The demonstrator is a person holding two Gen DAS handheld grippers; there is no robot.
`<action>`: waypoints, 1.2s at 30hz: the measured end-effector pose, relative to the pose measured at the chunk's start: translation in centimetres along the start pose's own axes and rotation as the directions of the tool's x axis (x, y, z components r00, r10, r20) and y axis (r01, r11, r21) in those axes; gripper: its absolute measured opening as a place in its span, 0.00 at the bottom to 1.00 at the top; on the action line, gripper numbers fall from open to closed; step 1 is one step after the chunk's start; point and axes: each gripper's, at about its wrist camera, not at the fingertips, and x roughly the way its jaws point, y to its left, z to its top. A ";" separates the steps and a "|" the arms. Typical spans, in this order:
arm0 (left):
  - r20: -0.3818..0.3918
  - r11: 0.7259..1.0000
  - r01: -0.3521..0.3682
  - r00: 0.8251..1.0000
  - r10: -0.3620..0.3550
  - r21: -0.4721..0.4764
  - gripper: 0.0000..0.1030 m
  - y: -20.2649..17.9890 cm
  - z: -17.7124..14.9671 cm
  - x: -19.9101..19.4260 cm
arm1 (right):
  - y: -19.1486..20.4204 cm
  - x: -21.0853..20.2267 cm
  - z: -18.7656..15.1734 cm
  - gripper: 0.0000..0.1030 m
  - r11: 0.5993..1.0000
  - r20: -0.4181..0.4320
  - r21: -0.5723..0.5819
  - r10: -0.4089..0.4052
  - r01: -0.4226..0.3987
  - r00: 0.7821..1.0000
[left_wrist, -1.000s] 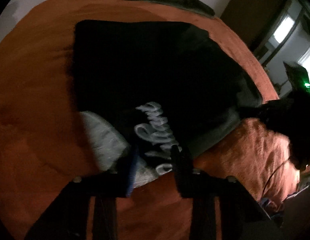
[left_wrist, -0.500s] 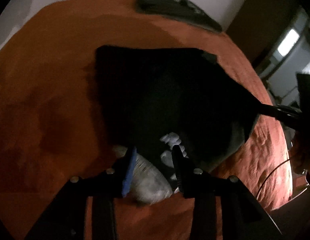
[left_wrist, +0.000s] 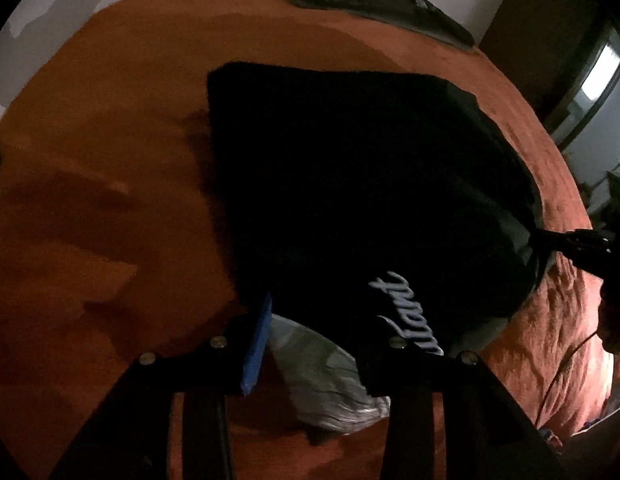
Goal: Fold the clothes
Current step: 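Press the black T-shirt flat with both grippers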
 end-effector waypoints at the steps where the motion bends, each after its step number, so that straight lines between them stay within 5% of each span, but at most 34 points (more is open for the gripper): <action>1: 0.009 1.000 -0.004 1.000 0.004 0.000 0.39 0.2 0.5 -0.4 | 0.6 -0.7 0.8 0.00 1.000 0.029 -0.010 0.019 -0.019 0.999; 7: 0.081 0.998 0.058 0.995 -0.059 0.018 0.54 -0.9 7.7 0.3 | 2.2 -2.4 8.8 0.02 0.995 0.146 0.008 0.097 -0.099 0.985; 13: 0.087 0.993 -0.008 0.996 0.018 -0.114 0.54 -1.7 12.3 7.2 | 2.5 3.0 14.8 0.02 0.988 0.155 0.118 0.085 -0.104 0.984; 18: 0.185 0.985 -0.039 0.980 0.070 -0.168 0.54 0.8 11.5 8.2 | 1.1 5.6 14.6 0.00 0.990 0.196 0.129 0.022 -0.048 0.980; 21: 0.239 0.984 -0.048 0.967 0.089 -0.170 0.56 1.4 10.4 7.7 | 1.0 5.3 13.6 0.00 0.987 0.268 0.124 -0.129 0.099 0.955; 26: 0.241 0.986 -0.091 0.963 0.122 -0.137 0.57 0.5 9.7 7.2 | -1.1 5.2 12.9 0.00 0.975 0.253 0.223 -0.051 -0.007 0.966; 31: 0.185 0.976 -0.067 0.977 0.106 -0.205 0.58 -0.3 10.3 5.0 | 2.8 0.1 10.9 0.00 0.983 0.330 0.177 -0.022 -0.039 0.944; 36: 0.181 0.980 -0.043 0.980 0.079 -0.196 0.58 -3.8 10.0 6.2 | 6.8 1.9 10.1 0.00 0.991 0.286 0.125 0.015 -0.053 0.958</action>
